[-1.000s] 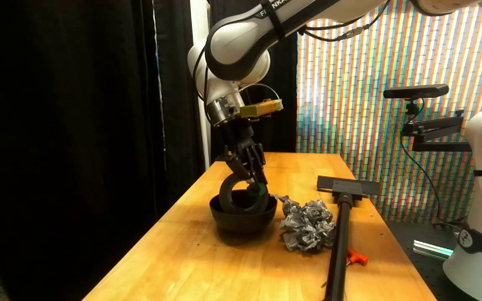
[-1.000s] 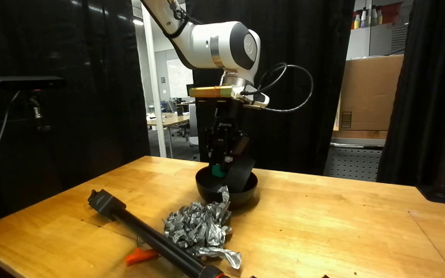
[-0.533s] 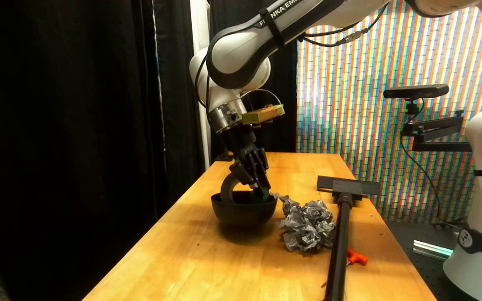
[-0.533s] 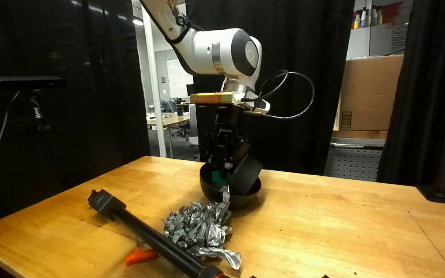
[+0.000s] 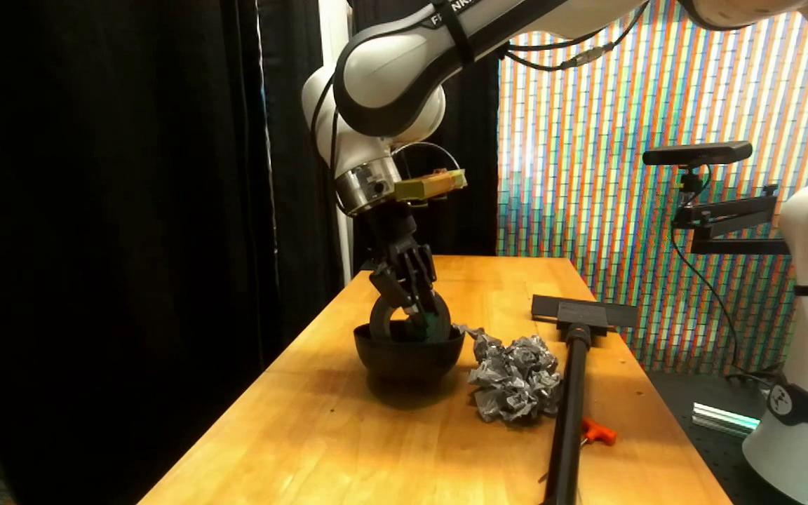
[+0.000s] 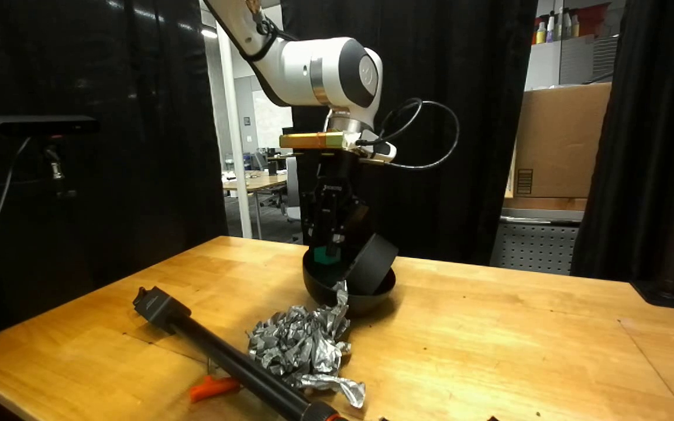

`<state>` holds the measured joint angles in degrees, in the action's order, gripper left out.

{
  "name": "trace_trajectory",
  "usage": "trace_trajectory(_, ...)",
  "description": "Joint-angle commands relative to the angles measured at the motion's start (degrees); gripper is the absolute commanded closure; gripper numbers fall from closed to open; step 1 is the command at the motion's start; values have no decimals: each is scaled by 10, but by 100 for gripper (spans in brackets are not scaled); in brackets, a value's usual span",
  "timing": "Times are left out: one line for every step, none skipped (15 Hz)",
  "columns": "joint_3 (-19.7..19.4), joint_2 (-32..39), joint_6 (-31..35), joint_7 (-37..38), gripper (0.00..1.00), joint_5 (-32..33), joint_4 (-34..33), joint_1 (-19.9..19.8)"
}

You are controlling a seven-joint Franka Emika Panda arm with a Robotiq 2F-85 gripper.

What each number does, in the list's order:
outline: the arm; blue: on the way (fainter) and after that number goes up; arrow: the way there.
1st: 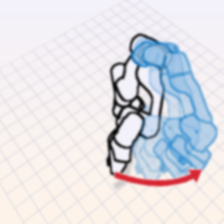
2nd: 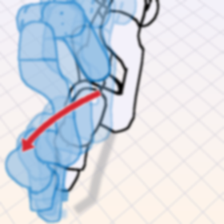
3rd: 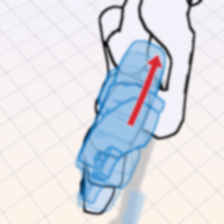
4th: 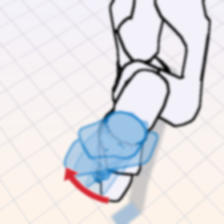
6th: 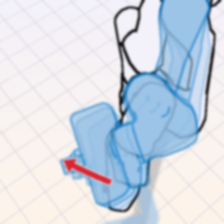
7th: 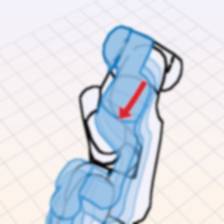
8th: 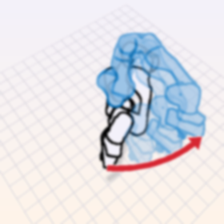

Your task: Pick up the tape and green block from the table and put them in the black bowl.

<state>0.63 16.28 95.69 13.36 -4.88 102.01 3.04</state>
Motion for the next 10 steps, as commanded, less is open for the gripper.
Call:
trace_trajectory(6, 18, -11, -7, 88, 20, -51, 10)
trace_trajectory(5, 20, -10, -8, 88, 24, -57, 12)
trace_trajectory(4, 22, -9, -10, 88, 28, -60, 12)
trace_trajectory(1, 21, -6, -16, 88, 29, -53, 6)
trace_trajectory(-1, 24, -6, -15, 88, 29, -54, 5)
trace_trajectory(-3, 26, -3, -16, 88, 30, -51, 2)
trace_trajectory(-4, 28, -3, -17, 88, 28, -50, 0)
trace_trajectory(-6, 31, 0, -20, 88, 28, -49, -3)
trace_trajectory(-8, 34, 1, -22, 88, 28, -50, -5)
trace_trajectory(-9, 37, 4, -25, 88, 29, -50, -8)
